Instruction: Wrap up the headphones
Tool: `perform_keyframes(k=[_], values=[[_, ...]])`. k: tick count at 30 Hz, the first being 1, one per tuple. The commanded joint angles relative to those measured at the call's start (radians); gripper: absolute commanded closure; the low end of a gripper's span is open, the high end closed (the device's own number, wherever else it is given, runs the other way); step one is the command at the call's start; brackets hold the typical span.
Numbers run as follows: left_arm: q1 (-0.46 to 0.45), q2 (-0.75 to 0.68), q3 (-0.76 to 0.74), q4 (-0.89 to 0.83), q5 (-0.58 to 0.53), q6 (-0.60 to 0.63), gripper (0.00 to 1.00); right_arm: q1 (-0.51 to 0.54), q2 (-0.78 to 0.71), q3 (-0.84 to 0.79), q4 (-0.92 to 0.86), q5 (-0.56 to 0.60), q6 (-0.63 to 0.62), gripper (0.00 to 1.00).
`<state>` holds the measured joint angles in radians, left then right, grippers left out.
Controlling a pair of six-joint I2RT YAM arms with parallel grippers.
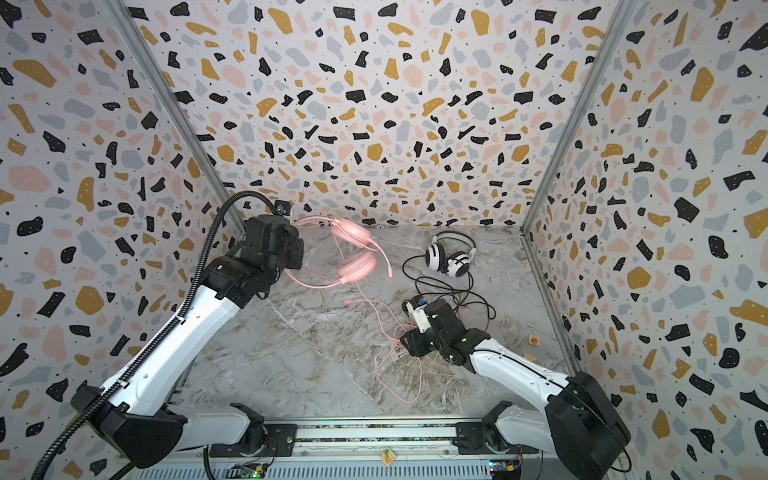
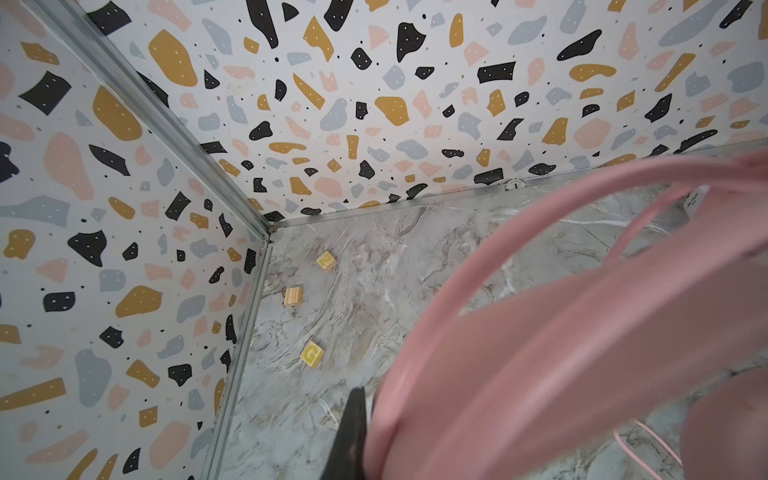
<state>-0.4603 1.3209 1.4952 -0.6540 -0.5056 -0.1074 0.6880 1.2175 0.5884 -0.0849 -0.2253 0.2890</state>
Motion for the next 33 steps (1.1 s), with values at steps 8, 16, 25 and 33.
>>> perform_keyframes(k=[8, 16, 25, 33], values=[[0.018, -0.008, 0.132, 0.023, 0.048, -0.037, 1.00, 0.107, 0.229, 0.116, 0.110, 0.128, -0.111, 0.39], [0.019, 0.013, 0.179, -0.015, 0.066, -0.045, 1.00, 0.056, 0.210, 0.169, 0.112, 0.153, -0.161, 0.39], [0.021, 0.051, 0.291, -0.081, 0.112, -0.058, 1.00, 0.023, 0.351, 0.207, 0.203, 0.046, -0.197, 0.39], [0.022, 0.065, 0.375, -0.121, 0.126, -0.064, 1.00, 0.006, 0.446, 0.232, 0.258, 0.000, -0.209, 0.38]])
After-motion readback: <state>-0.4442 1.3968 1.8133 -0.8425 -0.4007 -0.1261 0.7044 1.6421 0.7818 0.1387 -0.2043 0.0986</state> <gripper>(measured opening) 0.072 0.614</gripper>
